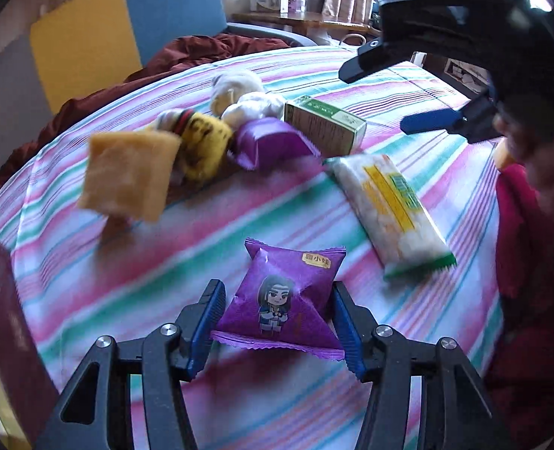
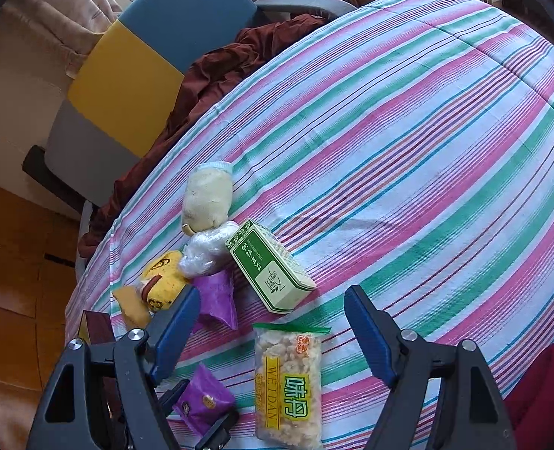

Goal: Organize objects
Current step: 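Move both grippers back to the pile and grasp the purple snack pack with the left gripper, then lift the purple snack pack with the left gripper while the right gripper grasps the green tea box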

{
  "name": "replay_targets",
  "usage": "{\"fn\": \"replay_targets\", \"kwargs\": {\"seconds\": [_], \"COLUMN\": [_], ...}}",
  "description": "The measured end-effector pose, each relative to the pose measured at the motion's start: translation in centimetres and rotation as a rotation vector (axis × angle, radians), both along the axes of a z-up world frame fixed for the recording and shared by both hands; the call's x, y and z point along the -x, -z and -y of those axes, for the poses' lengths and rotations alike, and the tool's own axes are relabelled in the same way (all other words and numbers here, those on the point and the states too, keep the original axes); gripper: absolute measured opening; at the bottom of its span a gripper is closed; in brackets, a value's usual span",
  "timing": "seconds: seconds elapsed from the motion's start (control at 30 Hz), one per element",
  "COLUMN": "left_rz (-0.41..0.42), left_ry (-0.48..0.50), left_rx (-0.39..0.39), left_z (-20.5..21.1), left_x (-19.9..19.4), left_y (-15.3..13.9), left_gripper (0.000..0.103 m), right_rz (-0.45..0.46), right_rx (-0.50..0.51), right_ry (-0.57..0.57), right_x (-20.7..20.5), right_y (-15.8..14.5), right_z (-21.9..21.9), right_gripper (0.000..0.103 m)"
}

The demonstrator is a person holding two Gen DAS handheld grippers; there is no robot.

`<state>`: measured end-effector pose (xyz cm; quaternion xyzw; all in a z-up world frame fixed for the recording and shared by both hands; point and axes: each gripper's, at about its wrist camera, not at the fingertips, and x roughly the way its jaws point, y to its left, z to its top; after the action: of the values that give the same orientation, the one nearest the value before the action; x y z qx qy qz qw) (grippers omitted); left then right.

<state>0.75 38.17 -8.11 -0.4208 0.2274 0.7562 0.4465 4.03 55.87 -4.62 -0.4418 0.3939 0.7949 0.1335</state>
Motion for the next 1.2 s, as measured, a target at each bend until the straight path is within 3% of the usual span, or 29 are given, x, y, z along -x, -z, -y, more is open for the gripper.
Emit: {"fn": "replay_targets", "kwargs": {"seconds": [0.2, 0.47, 0.77, 1.0, 1.03, 1.1, 1.13, 1.2], "left_rz": [-0.031, -0.047, -0.051, -0.046, -0.047, -0.047, -0.046, -0.046], "left_ry": [-0.047, -0.05, -0.032, -0.03, -0.03, -0.03, -0.031, -0.032], "left_rx": [-0.041, -0.07, -0.096, -0.108, -0.109, -0.109, -0.11, -0.112], "left_z": [3.1, 3.9, 5.0, 5.3, 5.4, 5.4, 5.4, 5.4], "left_x": [-1.5, -2.0, -2.3, -2.4, -2.4, -2.4, -2.4, -2.4], "left_y": [0.3, 0.2, 0.4, 0.4, 0.3, 0.3, 0.3, 0.2], "left_gripper": [0.058, 0.058, 0.058, 0.058, 0.058, 0.058, 0.058, 0.058], "right_rz": [0.028, 0.078, 0.074, 0.148, 0.155, 0.169, 0.188, 0.211], "right_rx": [-0.044, -0.135, -0.32, -0.41, -0.411, -0.404, -0.41, -0.43], "right_ry": [0.025, 0.038, -0.084, -0.158, -0.164, -0.184, -0.189, -0.187], "right_x": [-0.1, 0.2, 3.3, 5.0, 5.2, 5.4, 5.5, 5.4], "right_y": [0.1, 0.3, -0.7, 0.7, 0.9, 1.4, 1.7, 1.9], "right_z": [-0.2, 0.1, 2.7, 3.3, 3.3, 3.3, 3.3, 3.2], "right_gripper": [0.08, 0.08, 0.08, 0.078, 0.074, 0.055, 0.036, 0.03]}}
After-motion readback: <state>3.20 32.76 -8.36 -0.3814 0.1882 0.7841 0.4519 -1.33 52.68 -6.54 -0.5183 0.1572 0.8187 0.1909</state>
